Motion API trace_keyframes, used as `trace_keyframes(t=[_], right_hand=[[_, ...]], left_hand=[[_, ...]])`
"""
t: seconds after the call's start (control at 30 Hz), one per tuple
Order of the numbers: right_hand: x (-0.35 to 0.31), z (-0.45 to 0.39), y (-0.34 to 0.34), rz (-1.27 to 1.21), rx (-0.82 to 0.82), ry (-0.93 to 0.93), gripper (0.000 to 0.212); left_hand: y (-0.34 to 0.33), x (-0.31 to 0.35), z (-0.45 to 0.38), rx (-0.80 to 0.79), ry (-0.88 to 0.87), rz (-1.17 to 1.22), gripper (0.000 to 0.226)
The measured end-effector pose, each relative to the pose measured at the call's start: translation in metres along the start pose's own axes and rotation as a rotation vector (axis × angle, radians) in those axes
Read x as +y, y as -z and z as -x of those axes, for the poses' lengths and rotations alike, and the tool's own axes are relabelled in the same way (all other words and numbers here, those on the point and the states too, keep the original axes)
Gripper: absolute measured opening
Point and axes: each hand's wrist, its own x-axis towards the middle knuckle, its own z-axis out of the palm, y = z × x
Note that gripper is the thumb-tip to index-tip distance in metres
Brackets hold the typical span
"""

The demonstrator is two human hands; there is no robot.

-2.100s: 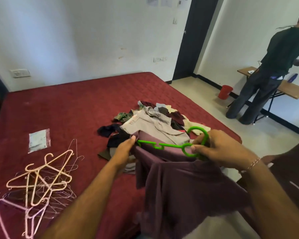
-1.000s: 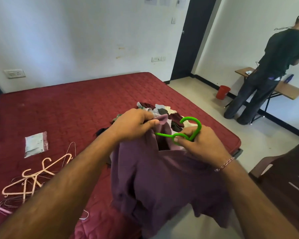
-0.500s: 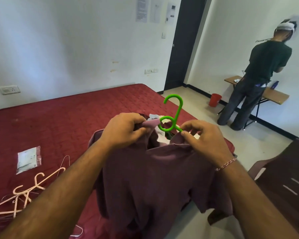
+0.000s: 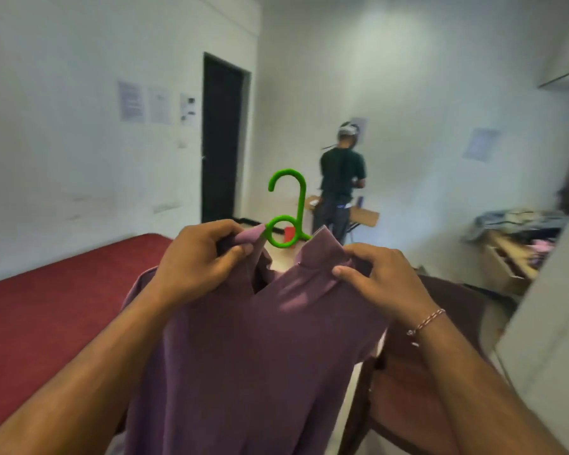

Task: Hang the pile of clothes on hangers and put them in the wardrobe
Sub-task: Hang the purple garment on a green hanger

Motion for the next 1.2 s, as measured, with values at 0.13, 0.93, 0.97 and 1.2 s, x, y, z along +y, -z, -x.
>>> trace_keyframes(t=[0.13,0.93,0.97,1.2], right_hand=[[-0.017,0.009,0.064,0.001,0.134,-0.048,0.025],[-0.148,0.314,0.526,0.791,0.738,-0.375,0.013],[-0.153,0.332,0.547,0.867,0.713,-0.421,0.015],[-0.206,0.459,0.682,0.788,0.628,-0.655,0.012]], left_hand=[[0.007,0.030,-0.042,-0.005,-0.135,0.124,0.006],[-0.045,0.540,-0.097,-0.007,-0.629,0.720,0.017],[-0.049,0.564,-0.093,-0.002,-0.632,0.745,0.018],[-0.065,0.727,-0.052,-0.042,-0.737,0.974,0.014]])
